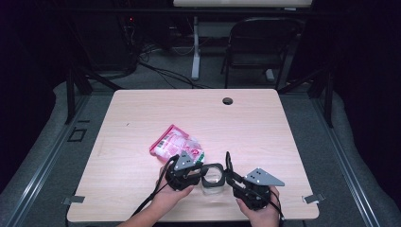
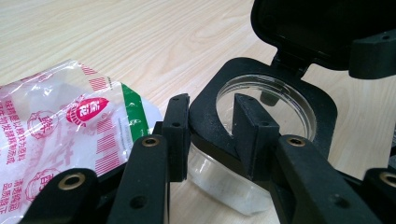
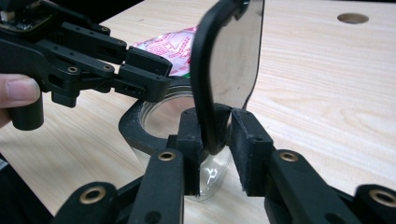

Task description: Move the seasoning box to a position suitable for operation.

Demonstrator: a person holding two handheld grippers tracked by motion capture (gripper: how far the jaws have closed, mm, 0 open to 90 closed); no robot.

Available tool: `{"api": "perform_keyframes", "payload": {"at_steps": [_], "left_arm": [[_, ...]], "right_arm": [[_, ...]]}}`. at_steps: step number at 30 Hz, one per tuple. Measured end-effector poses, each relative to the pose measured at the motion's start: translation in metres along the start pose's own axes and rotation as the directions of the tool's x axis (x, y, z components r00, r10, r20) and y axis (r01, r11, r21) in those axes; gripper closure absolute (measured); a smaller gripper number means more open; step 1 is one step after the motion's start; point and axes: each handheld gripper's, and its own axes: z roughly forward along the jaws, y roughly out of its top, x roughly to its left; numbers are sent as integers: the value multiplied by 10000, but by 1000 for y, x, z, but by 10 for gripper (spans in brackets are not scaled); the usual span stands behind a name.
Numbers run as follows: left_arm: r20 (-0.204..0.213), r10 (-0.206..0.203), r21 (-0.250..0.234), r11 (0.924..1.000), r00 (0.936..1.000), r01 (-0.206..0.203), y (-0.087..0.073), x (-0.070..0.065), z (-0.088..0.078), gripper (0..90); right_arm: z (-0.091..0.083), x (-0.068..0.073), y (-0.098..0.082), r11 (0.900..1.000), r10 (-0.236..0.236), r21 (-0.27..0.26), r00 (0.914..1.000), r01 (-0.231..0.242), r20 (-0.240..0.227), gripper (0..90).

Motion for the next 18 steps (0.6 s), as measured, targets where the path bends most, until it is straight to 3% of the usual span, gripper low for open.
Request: {"api": "perform_keyframes", "payload": {"at_steps": [1,2,3,7,15,18], "left_arm": [[0,0,0,10000,10000,0,0,0,0,674],[13,2,2,10000,10000,-2,0,0,0,674],[34,-4,3,10000,10000,4,0,0,0,674],[110,25,5,10000,9999,-25,0,0,0,669],[90,-27,8,10000,10000,27,0,-1,0,668],[241,-226,40,9997,9995,225,0,1,0,660]], "right_arm": [[0,0,0,10000,0,0,10000,0,0,743],[-1,-4,-2,9994,329,-49,9994,-330,-96,755],[-1,-4,-2,9994,329,-49,9994,-330,-96,755],[-3,-12,-4,9945,1043,-94,9939,-1047,-362,771],[-2,-13,-4,9924,1222,-73,9918,-1226,-370,776],[-1,-15,-2,9927,1202,-65,9924,-1204,-278,787]]}}
